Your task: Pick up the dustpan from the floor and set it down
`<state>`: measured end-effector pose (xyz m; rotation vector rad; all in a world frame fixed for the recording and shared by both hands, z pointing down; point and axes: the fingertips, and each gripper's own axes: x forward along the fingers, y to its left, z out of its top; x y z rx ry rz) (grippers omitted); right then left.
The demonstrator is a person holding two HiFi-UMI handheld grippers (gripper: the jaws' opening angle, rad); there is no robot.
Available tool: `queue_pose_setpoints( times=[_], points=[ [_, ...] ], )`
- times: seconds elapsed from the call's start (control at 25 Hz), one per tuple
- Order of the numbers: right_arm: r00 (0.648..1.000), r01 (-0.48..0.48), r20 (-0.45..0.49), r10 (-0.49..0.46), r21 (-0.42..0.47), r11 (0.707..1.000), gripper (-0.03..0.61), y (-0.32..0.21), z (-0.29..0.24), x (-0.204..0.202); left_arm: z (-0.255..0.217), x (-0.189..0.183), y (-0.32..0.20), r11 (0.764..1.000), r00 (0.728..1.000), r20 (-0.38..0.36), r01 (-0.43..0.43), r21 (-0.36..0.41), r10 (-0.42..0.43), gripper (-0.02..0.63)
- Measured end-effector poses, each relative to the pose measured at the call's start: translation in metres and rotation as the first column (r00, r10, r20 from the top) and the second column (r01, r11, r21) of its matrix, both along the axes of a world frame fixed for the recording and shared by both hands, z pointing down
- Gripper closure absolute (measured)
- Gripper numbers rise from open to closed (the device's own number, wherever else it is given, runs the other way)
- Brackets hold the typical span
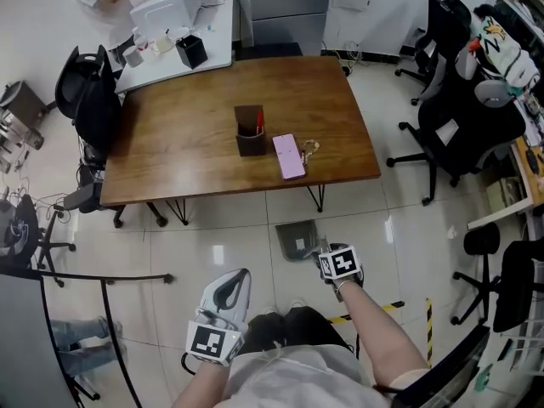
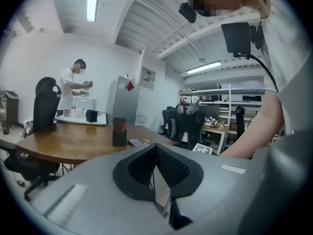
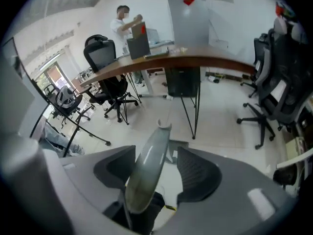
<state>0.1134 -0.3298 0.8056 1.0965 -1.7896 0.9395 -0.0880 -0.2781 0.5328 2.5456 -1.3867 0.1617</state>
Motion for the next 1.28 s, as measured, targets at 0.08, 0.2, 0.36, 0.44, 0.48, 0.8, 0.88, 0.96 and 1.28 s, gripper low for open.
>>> queue_pose_setpoints(
  times=[0.08, 0.2, 0.36, 0.44, 0.48, 0.8, 0.88, 0.96, 1.28],
  points=[
    [0.999, 0.005, 0.036, -0.001, -0.119, 0.993, 0.366, 0.005, 0.027, -0.008, 0.023, -0.001, -0.002, 1.0, 1.0, -0.004, 0.004, -0.01, -0.004, 0.601],
    [0.995, 0.022, 0.1, -0.001, -0.202, 0.979, 0.525, 0.009, 0.043, -0.029, 0.039, 0.0, -0.006, 0.999, 1.0, -0.012, 0.002, -0.032, -0.003, 0.601],
    [0.994, 0.034, 0.112, -0.013, -0.187, 0.982, 0.554, 0.01, 0.033, -0.037, 0.024, -0.003, -0.01, 0.999, 1.0, -0.01, -0.002, -0.041, 0.002, 0.601],
    [0.992, 0.058, 0.12, -0.039, -0.16, 0.985, 0.56, 0.014, 0.013, -0.041, 0.009, -0.009, -0.01, 1.0, 1.0, -0.007, 0.0, -0.031, -0.001, 0.601],
    [0.99, 0.065, 0.132, -0.046, -0.147, 0.987, 0.563, 0.016, -0.002, -0.043, 0.001, -0.012, -0.009, 1.0, 1.0, -0.004, 0.003, -0.025, -0.003, 0.601],
    [0.974, 0.026, 0.228, -0.015, -0.045, 0.999, 0.567, 0.07, -0.141, -0.045, -0.042, -0.025, 0.012, 0.999, 0.999, 0.007, -0.04, 0.017, 0.04, 0.601],
    [0.969, 0.026, 0.247, -0.025, 0.002, 1.0, 0.568, 0.088, -0.165, -0.046, -0.052, -0.025, 0.024, 0.998, 0.999, 0.009, -0.04, 0.048, 0.04, 0.601],
    [0.961, 0.019, 0.273, -0.033, 0.053, 0.998, 0.568, 0.108, -0.189, -0.046, -0.063, -0.021, 0.042, 0.996, 0.999, 0.009, -0.034, 0.082, 0.034, 0.601],
    [0.932, 0.042, 0.348, -0.101, 0.173, 0.984, 0.569, 0.211, -0.245, -0.026, -0.074, 0.014, 0.158, 0.993, 1.0, 0.015, 0.003, 0.122, -0.005, 0.601]
  ],
)
